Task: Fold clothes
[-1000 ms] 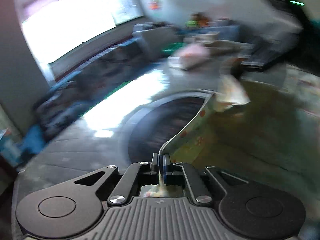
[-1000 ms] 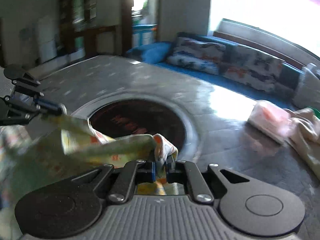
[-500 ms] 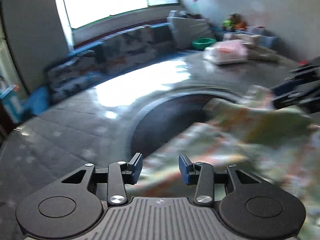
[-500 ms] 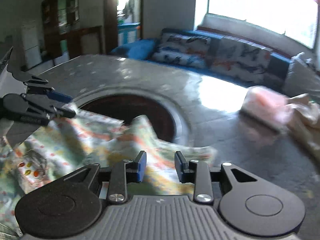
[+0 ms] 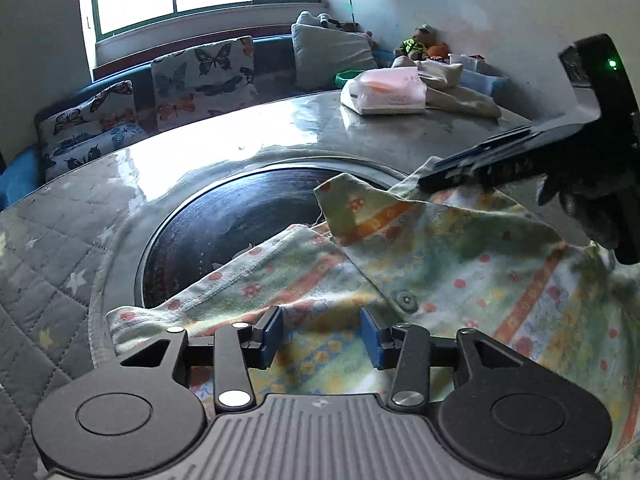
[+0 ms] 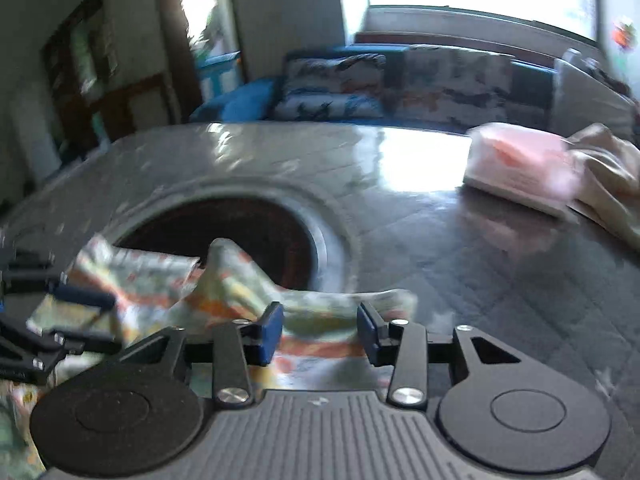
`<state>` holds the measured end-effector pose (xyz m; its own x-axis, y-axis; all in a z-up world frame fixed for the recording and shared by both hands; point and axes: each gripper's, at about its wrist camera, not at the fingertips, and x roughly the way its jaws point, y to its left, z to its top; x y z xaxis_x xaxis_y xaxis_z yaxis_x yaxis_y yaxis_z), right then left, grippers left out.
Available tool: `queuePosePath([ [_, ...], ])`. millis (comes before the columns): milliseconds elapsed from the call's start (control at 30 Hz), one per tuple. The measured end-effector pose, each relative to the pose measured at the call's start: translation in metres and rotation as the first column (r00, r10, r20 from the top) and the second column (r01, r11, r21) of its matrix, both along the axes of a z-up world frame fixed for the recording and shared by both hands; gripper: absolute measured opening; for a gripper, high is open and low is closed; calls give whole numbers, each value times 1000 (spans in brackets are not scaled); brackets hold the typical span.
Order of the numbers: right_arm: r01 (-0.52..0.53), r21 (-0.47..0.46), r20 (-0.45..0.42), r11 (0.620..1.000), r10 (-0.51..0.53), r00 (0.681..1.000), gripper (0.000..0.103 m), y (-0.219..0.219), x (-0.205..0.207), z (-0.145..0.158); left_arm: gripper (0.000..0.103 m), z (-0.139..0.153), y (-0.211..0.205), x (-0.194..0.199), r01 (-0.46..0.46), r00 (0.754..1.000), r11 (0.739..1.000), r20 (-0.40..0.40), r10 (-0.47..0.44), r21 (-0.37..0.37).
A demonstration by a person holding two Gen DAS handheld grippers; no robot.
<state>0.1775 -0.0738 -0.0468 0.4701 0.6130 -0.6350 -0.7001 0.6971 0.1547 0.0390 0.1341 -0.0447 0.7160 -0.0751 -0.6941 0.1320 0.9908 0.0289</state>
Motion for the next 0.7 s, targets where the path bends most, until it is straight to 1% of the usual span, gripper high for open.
queuePosePath([
  [33, 24, 23, -14, 999, -23, 1000, 38, -6, 6, 1, 47, 0, 0, 0, -4, 1000, 1000, 1, 4, 1],
  [100, 59, -6, -18, 998, -59, 998, 36, -10, 15, -1, 50, 0, 0, -1, -11, 1000, 1000, 4, 11, 2],
  [167, 66, -55, 14, 996, -66, 998, 31, -9, 20, -6, 53, 0, -1, -2, -18, 1000, 1000, 7, 18, 3],
  [233, 82, -100, 54, 992, -77, 996, 31, -5, 22, -5, 54, 1, -1, -2, -25, 1000, 1000, 10, 25, 4],
  [300, 106, -118, 84, 987, -96, 992, 32, 1, 20, 1, 54, 1, -1, -3, -33, 999, 999, 13, 33, 5],
  [400, 22, -98, 101, 995, -12, 995, 32, 14, 5, 16, 54, 2, -2, -8, -48, 999, 999, 19, 48, -2],
  [533, -131, -67, 73, 989, 136, 988, 31, 47, -19, 28, 54, 4, -3, -23, -75, 997, 997, 28, 76, -26],
  [600, -186, -82, 74, 979, 192, 979, 31, 67, -28, 25, 55, 5, -3, -30, -89, 995, 995, 32, 90, -38],
  [700, -185, -146, 125, 972, 204, 971, 31, 91, -32, 13, 58, 7, -4, -41, -109, 993, 992, 38, 111, -57],
])
